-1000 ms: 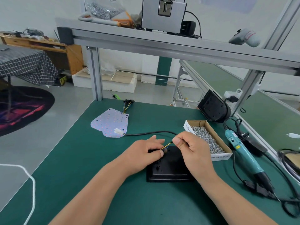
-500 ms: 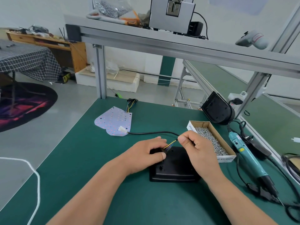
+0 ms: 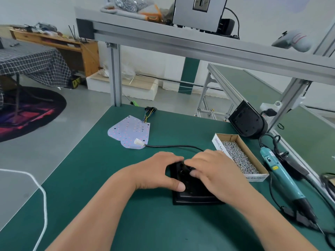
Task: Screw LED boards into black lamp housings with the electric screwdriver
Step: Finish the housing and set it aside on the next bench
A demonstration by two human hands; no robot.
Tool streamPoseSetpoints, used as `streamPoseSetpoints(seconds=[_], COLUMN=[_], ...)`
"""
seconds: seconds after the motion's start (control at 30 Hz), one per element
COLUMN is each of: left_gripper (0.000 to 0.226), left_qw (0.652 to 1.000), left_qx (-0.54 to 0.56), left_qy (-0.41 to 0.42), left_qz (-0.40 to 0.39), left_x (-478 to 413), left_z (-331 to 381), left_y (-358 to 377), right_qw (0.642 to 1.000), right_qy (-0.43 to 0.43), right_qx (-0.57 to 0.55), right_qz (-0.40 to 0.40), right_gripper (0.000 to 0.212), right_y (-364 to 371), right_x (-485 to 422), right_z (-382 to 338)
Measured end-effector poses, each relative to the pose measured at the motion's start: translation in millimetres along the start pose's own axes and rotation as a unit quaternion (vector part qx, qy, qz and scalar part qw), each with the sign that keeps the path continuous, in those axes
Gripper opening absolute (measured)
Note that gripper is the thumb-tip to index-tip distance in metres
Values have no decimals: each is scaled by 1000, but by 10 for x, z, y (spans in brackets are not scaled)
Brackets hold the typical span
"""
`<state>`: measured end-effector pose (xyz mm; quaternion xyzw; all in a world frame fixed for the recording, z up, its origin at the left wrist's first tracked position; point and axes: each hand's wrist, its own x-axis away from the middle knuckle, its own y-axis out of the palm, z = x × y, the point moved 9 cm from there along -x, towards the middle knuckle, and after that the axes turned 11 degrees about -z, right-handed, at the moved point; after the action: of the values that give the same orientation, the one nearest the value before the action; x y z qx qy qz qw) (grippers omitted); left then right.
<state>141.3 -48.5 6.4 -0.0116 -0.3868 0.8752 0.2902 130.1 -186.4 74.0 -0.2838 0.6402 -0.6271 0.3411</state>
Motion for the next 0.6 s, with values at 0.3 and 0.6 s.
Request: streamPoseSetpoints(seconds=[0.3, 0.6], left_gripper=[96, 93], left_qw=[1000, 1000], left_qx=[22, 15], left_qy=[-9, 2], left_qz=[0, -6], left_x=[-29, -24], left_z=[-54, 28], left_y=[26, -2], right_qw=[988, 993], right_qy=[35, -3], right_qx=[-150, -106], right_qz=[-26, -54], right_gripper=[15, 21], right_y=[81, 7], right_x=[-75, -151], right_z=[89, -68])
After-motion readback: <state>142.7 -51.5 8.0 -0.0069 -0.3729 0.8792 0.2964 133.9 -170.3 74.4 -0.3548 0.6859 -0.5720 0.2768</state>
